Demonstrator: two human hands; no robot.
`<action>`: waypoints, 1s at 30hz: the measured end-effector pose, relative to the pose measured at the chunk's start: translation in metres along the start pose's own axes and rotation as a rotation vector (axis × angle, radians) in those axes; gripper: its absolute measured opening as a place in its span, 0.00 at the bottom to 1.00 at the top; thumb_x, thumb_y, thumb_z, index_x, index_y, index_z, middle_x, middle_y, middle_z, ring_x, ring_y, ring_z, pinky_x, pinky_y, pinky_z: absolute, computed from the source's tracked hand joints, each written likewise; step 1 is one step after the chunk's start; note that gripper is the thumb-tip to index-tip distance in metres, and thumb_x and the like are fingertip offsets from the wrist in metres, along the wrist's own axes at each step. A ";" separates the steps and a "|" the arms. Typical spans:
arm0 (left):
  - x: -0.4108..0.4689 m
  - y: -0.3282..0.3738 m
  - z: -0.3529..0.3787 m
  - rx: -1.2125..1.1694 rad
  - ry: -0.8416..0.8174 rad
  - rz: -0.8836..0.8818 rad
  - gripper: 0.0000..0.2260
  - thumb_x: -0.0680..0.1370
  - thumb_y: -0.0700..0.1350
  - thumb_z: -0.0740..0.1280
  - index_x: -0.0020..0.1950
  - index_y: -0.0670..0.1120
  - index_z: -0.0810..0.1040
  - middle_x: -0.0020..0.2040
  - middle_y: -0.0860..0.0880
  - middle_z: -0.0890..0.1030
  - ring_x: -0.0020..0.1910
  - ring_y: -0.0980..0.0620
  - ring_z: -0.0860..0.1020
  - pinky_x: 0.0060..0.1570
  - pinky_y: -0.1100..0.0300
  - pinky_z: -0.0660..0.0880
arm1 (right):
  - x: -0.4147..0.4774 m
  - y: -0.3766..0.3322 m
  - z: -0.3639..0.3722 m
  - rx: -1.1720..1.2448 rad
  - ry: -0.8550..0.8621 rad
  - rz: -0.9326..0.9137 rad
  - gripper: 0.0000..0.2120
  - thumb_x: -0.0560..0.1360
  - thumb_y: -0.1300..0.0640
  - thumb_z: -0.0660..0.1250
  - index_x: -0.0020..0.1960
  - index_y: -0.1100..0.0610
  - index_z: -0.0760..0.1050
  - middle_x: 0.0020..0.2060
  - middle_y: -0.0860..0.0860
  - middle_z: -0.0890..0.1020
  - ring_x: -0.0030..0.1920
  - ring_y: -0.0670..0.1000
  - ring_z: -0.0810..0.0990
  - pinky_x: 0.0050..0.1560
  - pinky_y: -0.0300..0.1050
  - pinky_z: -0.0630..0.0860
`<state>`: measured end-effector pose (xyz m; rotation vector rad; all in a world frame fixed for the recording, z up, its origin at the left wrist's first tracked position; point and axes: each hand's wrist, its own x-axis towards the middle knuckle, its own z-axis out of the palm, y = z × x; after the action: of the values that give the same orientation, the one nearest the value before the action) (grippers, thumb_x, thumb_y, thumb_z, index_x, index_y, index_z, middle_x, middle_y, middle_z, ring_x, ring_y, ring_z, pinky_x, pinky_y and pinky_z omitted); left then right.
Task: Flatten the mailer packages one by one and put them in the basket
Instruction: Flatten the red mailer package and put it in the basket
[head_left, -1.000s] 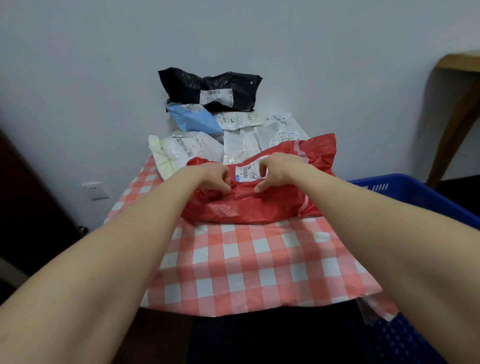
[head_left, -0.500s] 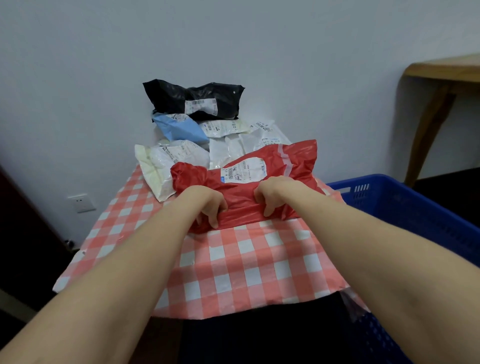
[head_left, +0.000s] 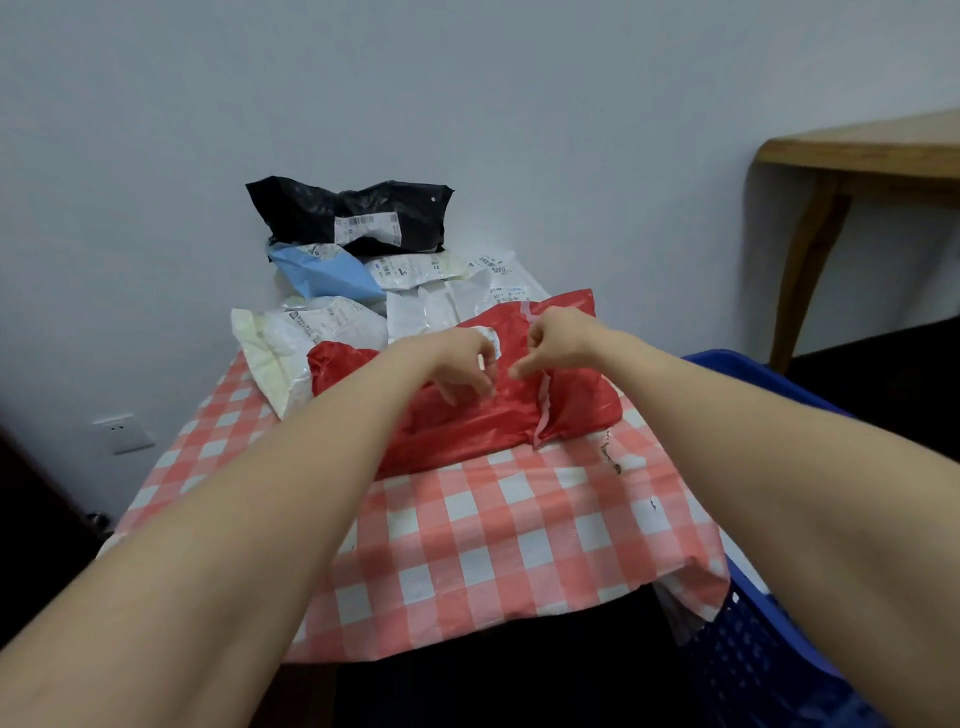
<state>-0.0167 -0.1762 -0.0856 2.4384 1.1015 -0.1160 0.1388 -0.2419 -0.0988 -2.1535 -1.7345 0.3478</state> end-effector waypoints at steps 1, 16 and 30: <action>0.004 0.008 0.005 0.045 0.042 0.061 0.13 0.72 0.40 0.74 0.53 0.44 0.74 0.48 0.47 0.74 0.42 0.48 0.79 0.38 0.53 0.82 | -0.002 0.005 -0.003 -0.081 -0.037 0.037 0.19 0.62 0.43 0.79 0.32 0.52 0.71 0.30 0.46 0.75 0.36 0.49 0.73 0.37 0.42 0.69; 0.029 0.011 0.038 0.233 -0.070 0.046 0.17 0.71 0.41 0.75 0.54 0.47 0.72 0.53 0.45 0.74 0.41 0.44 0.79 0.39 0.53 0.81 | -0.006 0.017 0.027 -0.541 -0.384 0.137 0.26 0.69 0.45 0.74 0.62 0.55 0.74 0.47 0.50 0.75 0.47 0.53 0.75 0.51 0.46 0.76; 0.019 0.014 -0.008 0.053 -0.268 -0.062 0.08 0.74 0.43 0.73 0.48 0.44 0.75 0.41 0.46 0.77 0.31 0.51 0.79 0.30 0.62 0.79 | 0.003 0.009 -0.020 -0.358 -0.585 0.263 0.19 0.75 0.59 0.70 0.65 0.59 0.75 0.59 0.55 0.80 0.56 0.55 0.79 0.55 0.47 0.79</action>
<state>0.0055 -0.1679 -0.0783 2.3489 1.0643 -0.4826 0.1551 -0.2428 -0.0845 -2.7504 -1.9139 0.8684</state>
